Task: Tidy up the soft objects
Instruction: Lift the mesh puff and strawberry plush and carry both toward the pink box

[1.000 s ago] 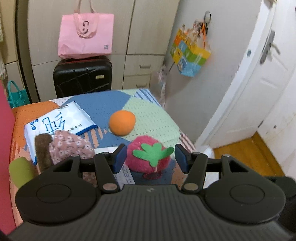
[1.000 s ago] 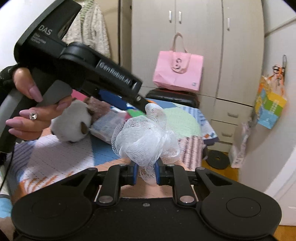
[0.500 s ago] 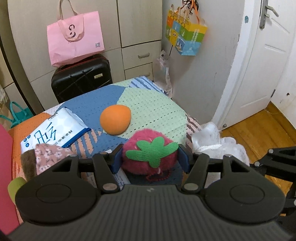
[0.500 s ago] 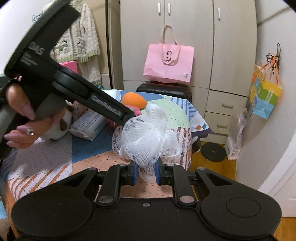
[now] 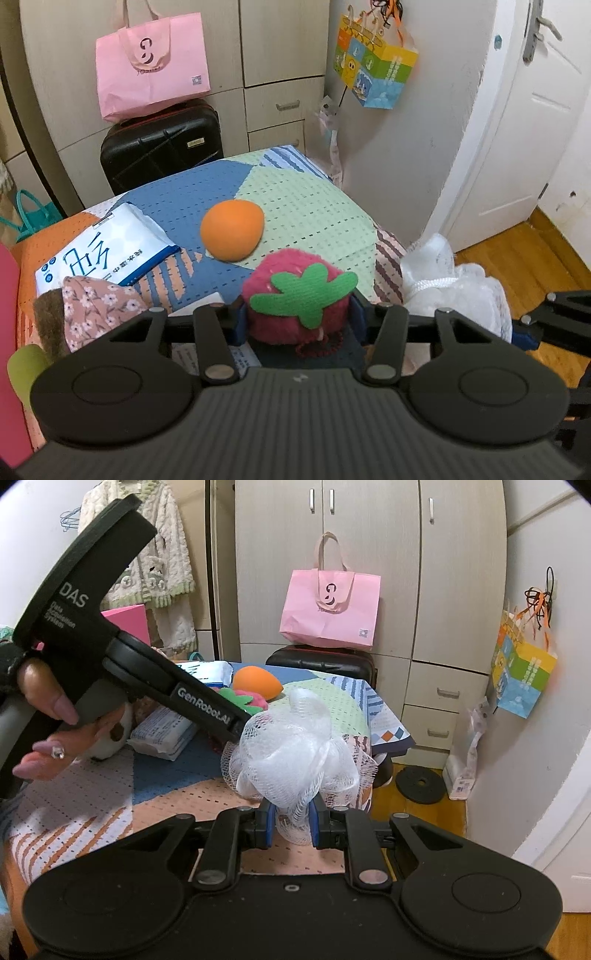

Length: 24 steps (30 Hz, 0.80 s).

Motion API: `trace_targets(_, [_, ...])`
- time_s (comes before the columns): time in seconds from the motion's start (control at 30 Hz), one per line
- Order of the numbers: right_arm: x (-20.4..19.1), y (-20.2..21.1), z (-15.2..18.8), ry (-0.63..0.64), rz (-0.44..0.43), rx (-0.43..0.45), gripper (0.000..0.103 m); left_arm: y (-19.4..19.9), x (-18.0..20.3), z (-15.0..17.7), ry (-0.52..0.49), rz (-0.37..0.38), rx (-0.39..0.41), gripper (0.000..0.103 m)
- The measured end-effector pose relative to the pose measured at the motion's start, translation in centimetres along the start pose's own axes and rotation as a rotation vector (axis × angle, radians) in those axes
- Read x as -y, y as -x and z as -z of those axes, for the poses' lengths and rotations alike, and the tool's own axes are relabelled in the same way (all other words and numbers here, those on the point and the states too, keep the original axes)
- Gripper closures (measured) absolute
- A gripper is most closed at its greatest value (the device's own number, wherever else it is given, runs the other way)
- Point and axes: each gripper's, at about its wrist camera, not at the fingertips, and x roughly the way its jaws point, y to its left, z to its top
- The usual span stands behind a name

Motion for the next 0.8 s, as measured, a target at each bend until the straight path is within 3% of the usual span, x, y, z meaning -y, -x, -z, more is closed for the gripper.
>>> trace_targets(0.27, [-0.7, 0.7, -0.3, 0.008, -0.013, 0.014, 0.082, 3.1, 0.2, 0.4, 0.009, 0.027, 0.037, 0.053])
trace_targets(0.8, [-3.3, 4.5, -0.4, 0.026, -0.072, -0.038, 0.082, 9.5, 0.2, 4.1, -0.018, 0.128, -0.026, 0.053])
